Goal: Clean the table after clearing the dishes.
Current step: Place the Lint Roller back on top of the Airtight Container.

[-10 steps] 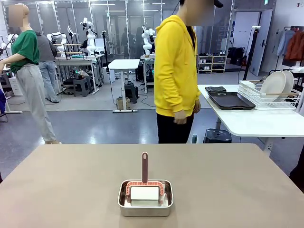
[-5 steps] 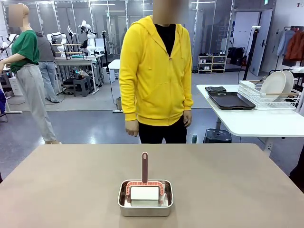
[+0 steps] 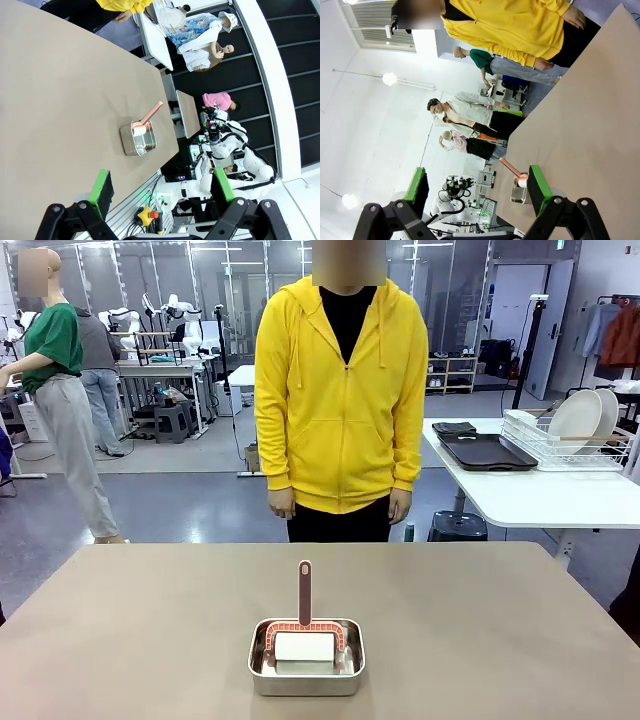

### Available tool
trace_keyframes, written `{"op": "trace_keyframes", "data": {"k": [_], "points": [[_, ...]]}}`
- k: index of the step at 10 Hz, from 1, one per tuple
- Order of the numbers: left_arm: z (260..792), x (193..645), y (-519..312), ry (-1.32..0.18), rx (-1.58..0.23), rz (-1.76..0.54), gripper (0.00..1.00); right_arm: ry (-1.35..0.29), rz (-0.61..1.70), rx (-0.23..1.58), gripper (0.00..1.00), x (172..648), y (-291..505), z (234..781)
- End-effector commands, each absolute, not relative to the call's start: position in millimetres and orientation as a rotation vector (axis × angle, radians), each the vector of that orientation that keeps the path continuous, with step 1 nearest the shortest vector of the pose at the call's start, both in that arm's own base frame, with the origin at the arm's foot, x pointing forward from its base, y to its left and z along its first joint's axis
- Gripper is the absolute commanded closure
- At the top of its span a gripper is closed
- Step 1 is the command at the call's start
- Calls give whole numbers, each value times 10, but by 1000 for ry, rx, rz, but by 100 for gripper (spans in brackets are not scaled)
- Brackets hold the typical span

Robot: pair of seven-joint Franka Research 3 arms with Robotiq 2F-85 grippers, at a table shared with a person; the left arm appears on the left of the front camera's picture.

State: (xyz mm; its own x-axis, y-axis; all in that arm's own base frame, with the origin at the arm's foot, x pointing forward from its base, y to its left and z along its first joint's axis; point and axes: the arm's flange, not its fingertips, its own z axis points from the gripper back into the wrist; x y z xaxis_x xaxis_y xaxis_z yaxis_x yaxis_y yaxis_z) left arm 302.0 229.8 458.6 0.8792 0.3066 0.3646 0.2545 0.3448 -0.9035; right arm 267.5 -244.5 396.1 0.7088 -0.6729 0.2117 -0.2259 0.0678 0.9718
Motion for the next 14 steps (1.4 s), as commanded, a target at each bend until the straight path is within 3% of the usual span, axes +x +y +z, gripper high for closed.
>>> {"op": "trace_keyframes", "data": {"k": [1,14], "points": [[4597,2983,2271,-552,-1227,38,0,-775,-383,1506,0,2643,-2433,3983],[4597,2983,2271,-552,-1227,38,0,-775,-383,1506,0,2643,-2433,3983]]}}
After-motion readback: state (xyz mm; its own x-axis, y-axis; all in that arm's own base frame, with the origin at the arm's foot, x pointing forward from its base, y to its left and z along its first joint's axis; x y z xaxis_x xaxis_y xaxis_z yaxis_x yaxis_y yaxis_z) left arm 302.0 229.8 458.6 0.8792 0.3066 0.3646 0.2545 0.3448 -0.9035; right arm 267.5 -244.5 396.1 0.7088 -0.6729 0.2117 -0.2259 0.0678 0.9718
